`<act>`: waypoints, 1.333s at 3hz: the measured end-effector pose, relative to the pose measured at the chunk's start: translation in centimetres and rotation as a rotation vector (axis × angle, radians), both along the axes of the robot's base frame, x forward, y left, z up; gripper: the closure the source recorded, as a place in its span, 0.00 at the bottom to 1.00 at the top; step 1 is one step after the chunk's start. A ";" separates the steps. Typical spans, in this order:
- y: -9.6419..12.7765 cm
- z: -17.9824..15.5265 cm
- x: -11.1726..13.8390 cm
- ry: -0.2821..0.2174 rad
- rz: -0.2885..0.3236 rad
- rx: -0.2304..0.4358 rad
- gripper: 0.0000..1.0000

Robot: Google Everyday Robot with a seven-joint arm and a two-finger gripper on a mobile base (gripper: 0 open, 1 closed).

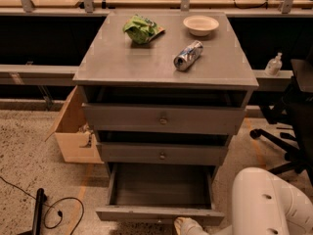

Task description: Close bottom drawer

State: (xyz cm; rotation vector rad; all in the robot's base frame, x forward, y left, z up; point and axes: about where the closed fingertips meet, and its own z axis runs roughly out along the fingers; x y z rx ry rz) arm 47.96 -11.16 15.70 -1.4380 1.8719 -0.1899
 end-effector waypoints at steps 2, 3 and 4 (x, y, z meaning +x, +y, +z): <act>0.0 0.0 0.0 0.000 0.000 0.000 1.00; 0.0 0.0 0.0 0.000 0.000 0.000 1.00; 0.0 0.0 -0.1 -0.001 0.000 0.000 1.00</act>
Offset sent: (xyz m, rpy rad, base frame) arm 0.0493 0.0019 -0.0127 -0.0468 -0.2468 -0.0687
